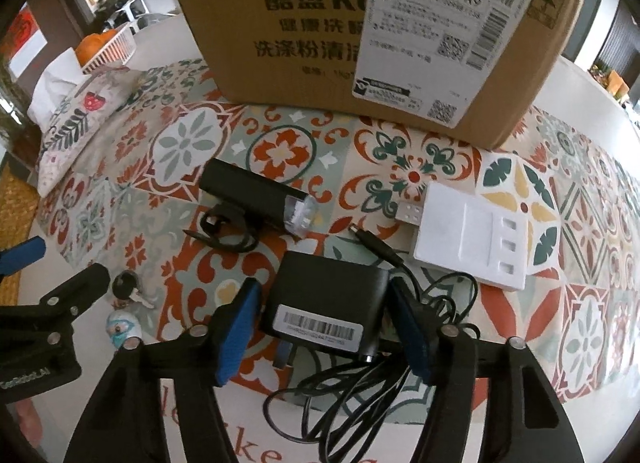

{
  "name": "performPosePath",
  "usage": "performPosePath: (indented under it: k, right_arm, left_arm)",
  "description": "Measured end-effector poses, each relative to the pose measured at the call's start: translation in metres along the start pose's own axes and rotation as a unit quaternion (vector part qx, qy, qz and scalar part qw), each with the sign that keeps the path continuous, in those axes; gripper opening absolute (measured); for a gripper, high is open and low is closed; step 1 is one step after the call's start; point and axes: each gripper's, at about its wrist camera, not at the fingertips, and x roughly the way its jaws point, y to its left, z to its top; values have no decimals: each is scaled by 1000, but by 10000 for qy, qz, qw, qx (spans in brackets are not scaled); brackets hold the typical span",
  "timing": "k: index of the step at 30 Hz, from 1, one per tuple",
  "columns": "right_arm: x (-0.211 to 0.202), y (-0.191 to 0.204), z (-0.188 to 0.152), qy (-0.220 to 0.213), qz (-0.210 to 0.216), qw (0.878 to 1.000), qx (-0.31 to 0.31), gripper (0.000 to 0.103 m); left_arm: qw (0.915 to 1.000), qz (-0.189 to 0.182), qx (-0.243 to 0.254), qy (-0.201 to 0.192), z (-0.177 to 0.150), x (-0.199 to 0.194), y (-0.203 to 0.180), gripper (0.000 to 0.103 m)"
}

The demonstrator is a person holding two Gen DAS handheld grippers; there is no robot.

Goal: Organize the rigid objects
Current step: 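Move the right tool to the black adapter while the left tool approaches the astronaut keychain, then grasp the black adapter with the right tool while the left tool grasps the astronaut keychain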

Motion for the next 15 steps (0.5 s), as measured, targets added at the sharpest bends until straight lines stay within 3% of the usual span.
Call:
performPosePath:
  k: [15]
  right_arm:
    - [-28, -8, -14, -247, 87, 9993, 277, 57]
  left_arm:
    - [9995, -222, 132, -154, -10, -24, -2, 102]
